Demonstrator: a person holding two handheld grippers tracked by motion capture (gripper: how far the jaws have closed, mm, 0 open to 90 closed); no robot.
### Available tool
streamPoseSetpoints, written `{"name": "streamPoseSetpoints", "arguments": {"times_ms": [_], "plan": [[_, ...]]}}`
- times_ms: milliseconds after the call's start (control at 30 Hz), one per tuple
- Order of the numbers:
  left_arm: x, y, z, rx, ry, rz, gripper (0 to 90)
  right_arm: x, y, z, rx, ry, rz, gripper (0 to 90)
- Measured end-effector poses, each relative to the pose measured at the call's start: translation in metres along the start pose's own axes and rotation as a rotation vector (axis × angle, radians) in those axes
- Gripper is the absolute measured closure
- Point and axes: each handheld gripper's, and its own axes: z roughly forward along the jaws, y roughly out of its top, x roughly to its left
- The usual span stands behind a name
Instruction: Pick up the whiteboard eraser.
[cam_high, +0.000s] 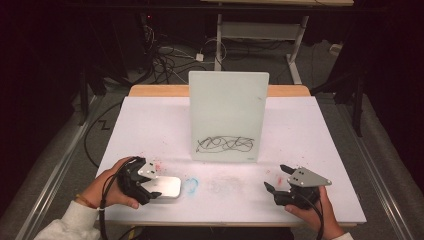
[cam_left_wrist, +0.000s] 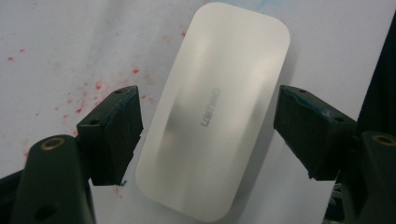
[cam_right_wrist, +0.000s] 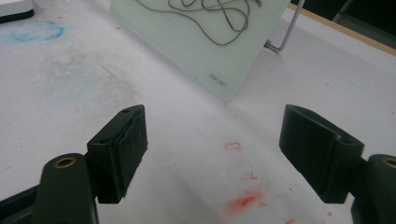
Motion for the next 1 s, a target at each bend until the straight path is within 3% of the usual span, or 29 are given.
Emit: {"name": "streamPoseSetpoints", "arguments": {"times_ms": [200, 267, 700, 767, 800, 1000], "plan": [[0.009, 0.009, 0.016, 0.037, -0.075, 0.033, 18.3, 0.001, -0.001, 0.000, 0.012, 0.019, -0.012, 24.5], [0.008, 0.010, 0.020, 0.060, -0.090, 0.054, 20.6, 0.002, -0.001, 0.000, 0.011, 0.029, -0.014, 24.6], [0.007, 0.010, 0.023, 0.115, -0.061, 0.121, 23.3, 0.003, -0.003, 0.003, 0.026, 0.049, -0.022, 25.7], [0.008, 0.010, 0.022, 0.114, -0.058, 0.121, 26.9, 0.003, -0.003, 0.003, 0.026, 0.047, -0.024, 25.8], [0.008, 0.009, 0.021, 0.091, -0.060, 0.099, 28.9, 0.002, -0.003, 0.002, 0.022, 0.046, -0.023, 25.8], [0.008, 0.010, 0.018, 0.063, -0.005, 0.085, 29.0, 0.002, -0.003, 0.002, 0.022, 0.043, -0.025, 25.7]]}}
